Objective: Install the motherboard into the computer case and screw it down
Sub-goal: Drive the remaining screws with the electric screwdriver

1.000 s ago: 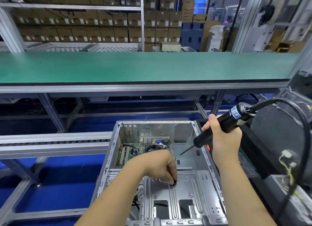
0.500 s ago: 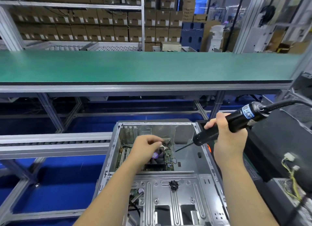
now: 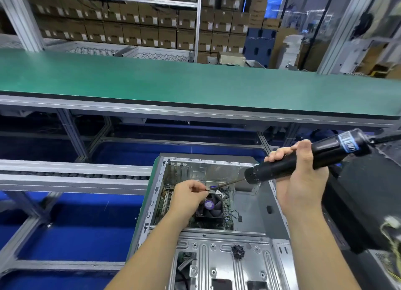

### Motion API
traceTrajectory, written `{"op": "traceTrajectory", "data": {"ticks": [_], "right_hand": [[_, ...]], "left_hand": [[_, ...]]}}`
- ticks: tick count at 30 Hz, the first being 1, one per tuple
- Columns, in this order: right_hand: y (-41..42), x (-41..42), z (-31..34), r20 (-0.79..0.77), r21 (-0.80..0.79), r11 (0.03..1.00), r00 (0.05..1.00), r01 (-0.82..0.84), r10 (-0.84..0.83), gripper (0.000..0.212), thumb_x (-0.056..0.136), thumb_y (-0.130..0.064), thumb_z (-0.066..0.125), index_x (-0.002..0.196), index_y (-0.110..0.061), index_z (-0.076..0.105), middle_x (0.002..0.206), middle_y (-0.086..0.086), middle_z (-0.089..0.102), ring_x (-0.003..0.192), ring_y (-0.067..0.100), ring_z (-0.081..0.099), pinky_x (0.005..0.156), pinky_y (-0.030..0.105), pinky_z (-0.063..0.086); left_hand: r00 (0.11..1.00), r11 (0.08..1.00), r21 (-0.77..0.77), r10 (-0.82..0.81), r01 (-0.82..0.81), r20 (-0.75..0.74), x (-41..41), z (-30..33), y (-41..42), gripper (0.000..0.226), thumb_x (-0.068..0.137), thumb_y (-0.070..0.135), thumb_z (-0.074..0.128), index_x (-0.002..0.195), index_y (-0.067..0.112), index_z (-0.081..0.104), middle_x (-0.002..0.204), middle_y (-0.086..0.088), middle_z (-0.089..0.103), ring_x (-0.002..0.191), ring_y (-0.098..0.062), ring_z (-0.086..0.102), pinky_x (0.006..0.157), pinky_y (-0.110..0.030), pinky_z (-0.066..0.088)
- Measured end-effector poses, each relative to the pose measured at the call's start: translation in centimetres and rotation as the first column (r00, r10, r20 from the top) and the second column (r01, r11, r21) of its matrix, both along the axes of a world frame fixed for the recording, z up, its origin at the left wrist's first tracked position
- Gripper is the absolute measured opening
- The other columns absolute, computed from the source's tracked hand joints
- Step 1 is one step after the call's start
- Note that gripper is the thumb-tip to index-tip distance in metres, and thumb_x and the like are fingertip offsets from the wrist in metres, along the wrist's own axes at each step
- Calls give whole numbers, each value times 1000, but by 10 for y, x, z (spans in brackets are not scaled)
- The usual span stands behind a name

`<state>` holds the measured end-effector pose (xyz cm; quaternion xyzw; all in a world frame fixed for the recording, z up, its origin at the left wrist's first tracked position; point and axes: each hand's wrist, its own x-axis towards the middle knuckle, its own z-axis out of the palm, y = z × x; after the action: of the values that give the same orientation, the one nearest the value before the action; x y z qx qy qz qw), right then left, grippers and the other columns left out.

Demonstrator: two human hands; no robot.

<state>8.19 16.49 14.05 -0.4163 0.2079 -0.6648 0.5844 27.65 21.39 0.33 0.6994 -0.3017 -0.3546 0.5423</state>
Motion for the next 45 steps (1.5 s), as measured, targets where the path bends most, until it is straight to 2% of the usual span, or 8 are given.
{"op": "traceTrajectory", "data": {"ticks": [3, 14, 24, 30, 33, 37, 42, 45], "right_hand": [[-1, 3, -2, -5, 8, 1000, 1000, 0, 0, 68, 62, -57, 91, 95, -13, 52, 67, 4, 58, 67, 25, 55, 74, 44, 51], [0, 3, 0, 17, 25, 999, 1000, -25, 25, 47, 63, -57, 91, 76, -22, 63, 68, 6, 55, 66, 24, 54, 71, 42, 51], [1, -1, 2, 35, 35, 999, 999, -17, 16, 53, 63, -56, 91, 81, -18, 58, 69, 6, 54, 65, 23, 55, 70, 40, 52], [1, 0, -1, 19, 37, 999, 1000, -22, 21, 49, 63, -57, 91, 76, -21, 61, 68, 6, 54, 65, 24, 55, 70, 40, 52], [0, -1, -1, 15, 24, 999, 999, -43, 43, 54, 62, -58, 91, 81, -19, 58, 67, 5, 55, 64, 23, 55, 69, 40, 52], [-3, -5, -1, -20, -6, 997, 997, -75, 75, 57, 67, -57, 90, 87, -17, 55, 67, 5, 55, 65, 22, 57, 70, 41, 52], [-5, -10, -1, -85, -75, 992, 991, -105, 99, 53, 73, -55, 86, 90, -16, 54, 66, 6, 57, 63, 24, 58, 72, 44, 51], [-3, -14, -1, -121, -131, 979, 983, -154, 138, 47, 76, -54, 84, 88, -18, 56, 65, 5, 58, 63, 25, 58, 72, 45, 50]], "left_hand": [[1000, 1000, -15, 3, -3, -18, 0, 0, 0, 18, 78, 3, 78, 74, 20, 72, 69, 7, 69, 60, 1, 61, 59, -14, 52], [1000, 999, -25, -22, 22, -10, 0, -1, 1, 20, 82, 1, 74, 81, 20, 74, 78, 4, 71, 72, -5, 64, 63, -14, 50], [998, 998, -33, -55, 55, -2, 0, 0, 3, 26, 86, -2, 70, 91, 23, 73, 85, 3, 72, 77, -7, 67, 64, -12, 50], [998, 997, -35, -63, 63, 6, -1, 2, 4, 31, 87, -2, 68, 95, 27, 70, 82, 3, 72, 78, -9, 67, 71, -21, 51], [996, 997, -33, -74, 75, 49, -2, 4, 4, 32, 88, -2, 67, 98, 28, 69, 80, 5, 72, 79, -9, 67, 74, -22, 51], [978, 993, -22, -114, 119, 174, -5, 6, 5, 33, 88, -5, 64, 98, 27, 67, 81, 4, 70, 74, -1, 62, 65, -9, 46], [895, 980, 33, -194, 197, 402, -12, 8, 6, 34, 90, -9, 57, 98, 24, 64, 90, 1, 66, 80, -6, 58, 66, -5, 43], [853, 966, 53, -247, 251, 459, -15, 7, 7, 40, 89, -10, 55, 98, 28, 61, 91, 1, 63, 76, -3, 54, 65, -5, 41]]}}
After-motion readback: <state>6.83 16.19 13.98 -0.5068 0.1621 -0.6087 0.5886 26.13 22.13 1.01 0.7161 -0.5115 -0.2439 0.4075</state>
